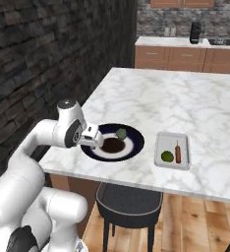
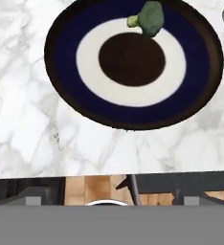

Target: Place one cooked food and one vegetable from the large plate to each tupperware container.

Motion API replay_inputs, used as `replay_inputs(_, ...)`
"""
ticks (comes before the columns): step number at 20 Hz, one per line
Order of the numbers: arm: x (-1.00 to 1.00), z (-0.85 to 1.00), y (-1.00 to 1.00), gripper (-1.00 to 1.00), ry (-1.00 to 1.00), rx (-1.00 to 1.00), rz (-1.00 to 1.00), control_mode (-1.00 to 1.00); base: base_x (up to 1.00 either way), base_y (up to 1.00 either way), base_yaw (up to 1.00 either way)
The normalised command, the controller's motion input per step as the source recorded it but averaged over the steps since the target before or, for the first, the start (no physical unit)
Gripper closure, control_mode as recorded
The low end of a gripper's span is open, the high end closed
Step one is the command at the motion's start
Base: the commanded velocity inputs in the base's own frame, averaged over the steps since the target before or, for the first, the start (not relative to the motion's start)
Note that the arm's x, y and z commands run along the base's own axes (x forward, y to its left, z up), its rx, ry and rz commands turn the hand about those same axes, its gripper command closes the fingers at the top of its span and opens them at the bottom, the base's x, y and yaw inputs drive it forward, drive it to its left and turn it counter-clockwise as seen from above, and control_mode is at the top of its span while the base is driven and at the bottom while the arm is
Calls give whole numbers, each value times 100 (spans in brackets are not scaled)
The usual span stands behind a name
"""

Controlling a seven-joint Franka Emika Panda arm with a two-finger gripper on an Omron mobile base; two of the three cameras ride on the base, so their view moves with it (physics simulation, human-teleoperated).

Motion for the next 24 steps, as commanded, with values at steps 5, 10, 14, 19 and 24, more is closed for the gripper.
replay_inputs(5,73,8,-41,-100,3,5,-1,-100,0,0,0)
replay_inputs(10,100,0,-40,-100,0,5,0,-100,0,0,0)
replay_inputs(14,91,-4,-25,-100,0,3,0,-100,0,0,0)
replay_inputs(19,46,-19,-7,-100,2,0,0,-100,0,0,0)
replay_inputs(24,33,-55,-5,-100,0,0,0,-100,0,0,0)
